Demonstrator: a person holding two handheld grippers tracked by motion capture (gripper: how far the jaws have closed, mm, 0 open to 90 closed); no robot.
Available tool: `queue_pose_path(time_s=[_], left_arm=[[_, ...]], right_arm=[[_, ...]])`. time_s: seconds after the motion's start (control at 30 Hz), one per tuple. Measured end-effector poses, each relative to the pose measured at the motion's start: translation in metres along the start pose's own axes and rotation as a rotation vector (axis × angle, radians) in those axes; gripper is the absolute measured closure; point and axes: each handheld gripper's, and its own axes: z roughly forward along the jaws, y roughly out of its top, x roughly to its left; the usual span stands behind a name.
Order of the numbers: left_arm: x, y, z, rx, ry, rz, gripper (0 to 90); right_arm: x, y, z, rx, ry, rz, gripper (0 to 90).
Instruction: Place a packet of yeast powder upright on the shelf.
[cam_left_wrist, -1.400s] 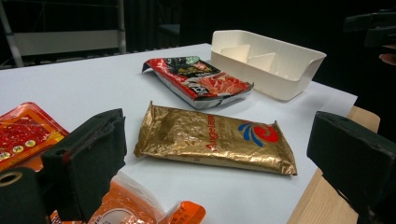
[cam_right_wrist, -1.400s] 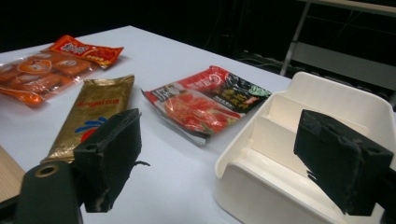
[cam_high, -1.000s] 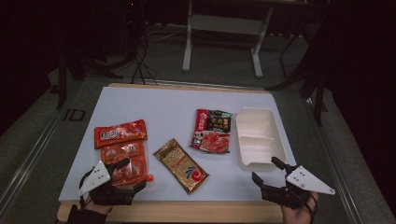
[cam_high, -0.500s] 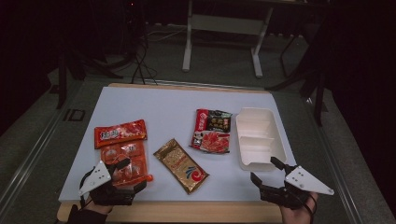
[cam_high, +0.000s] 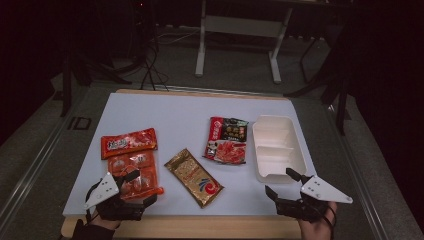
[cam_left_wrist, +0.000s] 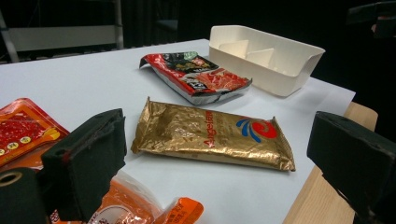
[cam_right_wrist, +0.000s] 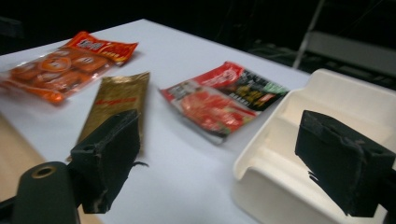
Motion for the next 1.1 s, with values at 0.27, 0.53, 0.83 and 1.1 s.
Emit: queue_pose_path(time_s=[0.27,0.53,0.83,1.1], left_arm=[[0.0,0.0,0.001,0.004,-0.002,0.0,5.2],[0.0,-0.001,0.002,0.01,0.0,0.001,5.2],[0.0,-0.001,0.002,0.016,0.0,0.002,5.2],[-0.001,-0.001,0.002,0.018,-0.004,0.001,5.2]], right_arm=[[0.0,0.008,0.002,0.012,0.021,0.036,13.4],[0.006,0.027,0.007,0.021,0.054,0.003,12.0],[0.008,0.054,0.023,0.001,0.071,-0.043,10.0],[0.011,0.068,0.042,0.018,0.12,-0.051,10.1]])
